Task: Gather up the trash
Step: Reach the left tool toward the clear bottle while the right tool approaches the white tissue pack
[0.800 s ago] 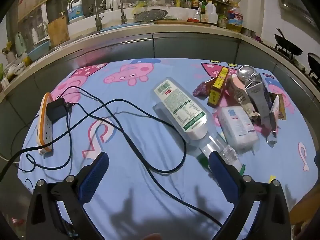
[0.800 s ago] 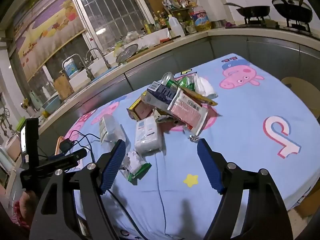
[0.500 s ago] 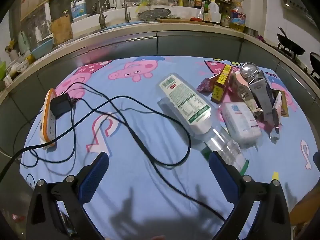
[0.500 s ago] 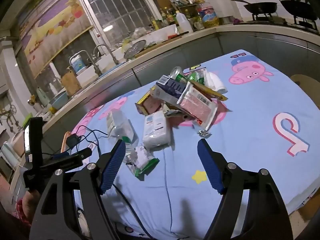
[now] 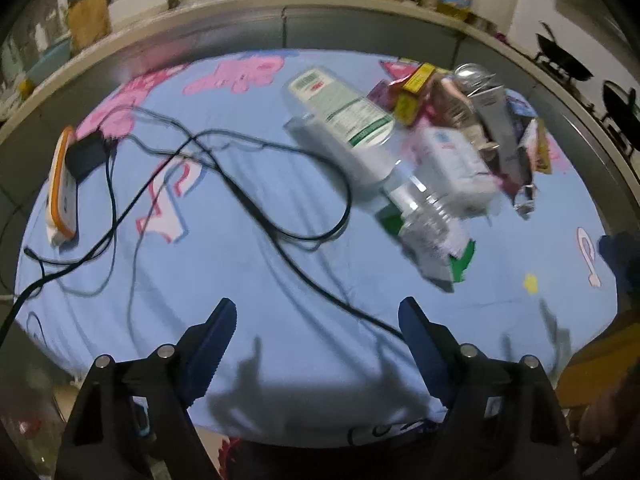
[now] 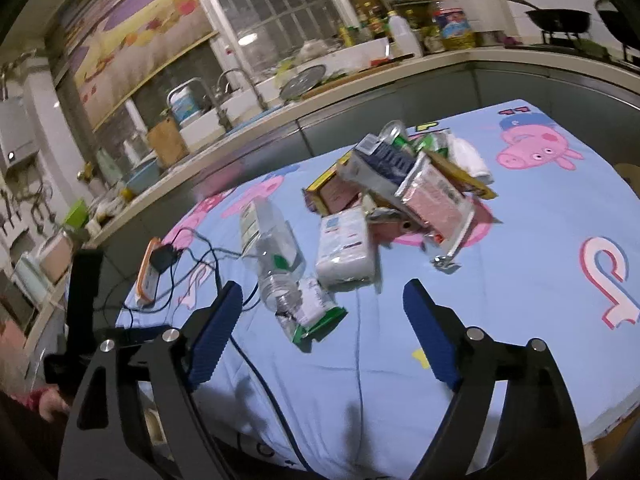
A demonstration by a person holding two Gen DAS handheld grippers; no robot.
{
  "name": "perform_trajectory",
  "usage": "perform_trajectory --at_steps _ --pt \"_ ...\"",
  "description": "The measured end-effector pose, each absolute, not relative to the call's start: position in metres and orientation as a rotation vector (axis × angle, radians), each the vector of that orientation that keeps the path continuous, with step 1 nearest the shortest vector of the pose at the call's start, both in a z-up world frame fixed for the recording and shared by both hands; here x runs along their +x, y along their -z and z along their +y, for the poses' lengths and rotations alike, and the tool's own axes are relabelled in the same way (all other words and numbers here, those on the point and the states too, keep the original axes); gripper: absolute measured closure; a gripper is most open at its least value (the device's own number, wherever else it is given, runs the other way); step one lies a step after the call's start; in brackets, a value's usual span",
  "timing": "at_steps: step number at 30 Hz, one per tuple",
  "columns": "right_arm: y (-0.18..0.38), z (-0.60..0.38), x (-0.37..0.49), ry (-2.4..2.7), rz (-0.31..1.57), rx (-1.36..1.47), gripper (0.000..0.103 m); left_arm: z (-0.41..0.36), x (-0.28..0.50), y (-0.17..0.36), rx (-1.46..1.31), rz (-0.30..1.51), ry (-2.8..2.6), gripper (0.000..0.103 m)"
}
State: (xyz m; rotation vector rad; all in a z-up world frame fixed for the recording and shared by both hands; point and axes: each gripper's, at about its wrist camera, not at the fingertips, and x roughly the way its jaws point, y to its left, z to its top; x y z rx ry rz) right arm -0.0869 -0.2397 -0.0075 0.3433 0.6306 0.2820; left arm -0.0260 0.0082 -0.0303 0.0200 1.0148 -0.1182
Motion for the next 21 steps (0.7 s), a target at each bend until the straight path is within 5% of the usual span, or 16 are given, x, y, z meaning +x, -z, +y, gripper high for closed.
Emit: perform_trajectory --at_steps 12,21 --pt "0.006 -0.244 -0.079 -0.221 0.633 0.298 0.022 0.012 0.04 0.004 0.05 0.841 0.015 0.021" --pt "-0.027 -0.235 -0.058 -0.166 0.522 0.129 0.03 0.03 0.058 0.016 0.059 0.873 -0.019 0.026"
